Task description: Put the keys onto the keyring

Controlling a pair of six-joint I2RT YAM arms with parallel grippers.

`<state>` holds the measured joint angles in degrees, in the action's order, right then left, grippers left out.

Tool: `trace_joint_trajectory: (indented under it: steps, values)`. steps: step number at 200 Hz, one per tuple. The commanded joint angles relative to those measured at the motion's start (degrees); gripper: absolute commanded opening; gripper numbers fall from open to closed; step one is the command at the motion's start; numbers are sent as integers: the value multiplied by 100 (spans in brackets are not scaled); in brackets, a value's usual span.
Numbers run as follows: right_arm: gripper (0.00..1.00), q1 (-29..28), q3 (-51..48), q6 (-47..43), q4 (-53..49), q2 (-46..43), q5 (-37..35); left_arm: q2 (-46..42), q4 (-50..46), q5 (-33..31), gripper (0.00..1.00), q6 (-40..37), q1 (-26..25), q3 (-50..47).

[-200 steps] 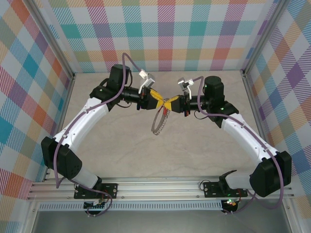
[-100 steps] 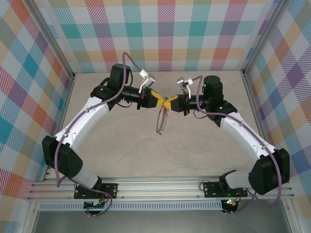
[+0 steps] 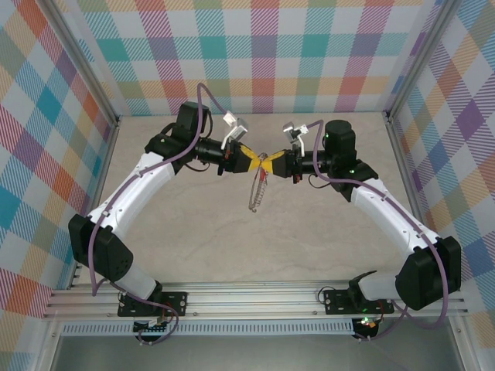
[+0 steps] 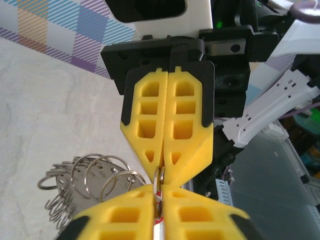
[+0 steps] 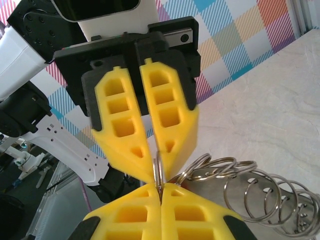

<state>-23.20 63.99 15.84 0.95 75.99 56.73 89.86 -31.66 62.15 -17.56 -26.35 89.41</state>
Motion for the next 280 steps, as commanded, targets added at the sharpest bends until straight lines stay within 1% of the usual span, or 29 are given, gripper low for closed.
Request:
trace_joint_trajectory:
  steps: [1,14,25,46,68,93,100,109,130,178,212,246,280]
  values:
    - [0,44,95,48,344,-32,156,58,-135,210,4,-107,35,187]
    - [0,46,95,75,379,-23,184,58,-64,214,3,-58,32,174]
    - [0,52,96,97,405,-22,191,66,-10,228,0,-21,26,178]
    - [0,42,87,146,451,-22,207,47,155,212,0,70,5,144]
    - [0,53,66,238,521,-40,145,-57,685,-22,0,420,-29,-33]
    - [34,54,-20,348,645,-111,-35,-364,2214,-654,0,1333,-32,-682]
    - [39,57,-66,373,674,-148,-106,-426,2518,-760,0,1561,-36,-826]
    - [42,55,-132,417,731,-187,-153,-494,2835,-876,0,1777,-31,-952]
    - [44,61,-317,539,888,-290,-266,-602,3176,-1017,0,2047,-34,-1105]
    - [46,67,-758,739,1272,-557,-778,-761,3530,-1021,0,2328,-35,-1240]
    - [47,61,-801,1000,1662,-510,-789,-803,3694,-1004,0,2515,-35,-1278]
    - [49,64,-766,1142,1894,-431,-968,-873,3862,-995,0,2633,-37,-1347]
    - [49,52,-652,1339,2138,-234,-936,-909,4004,-961,0,2749,-48,-1397]
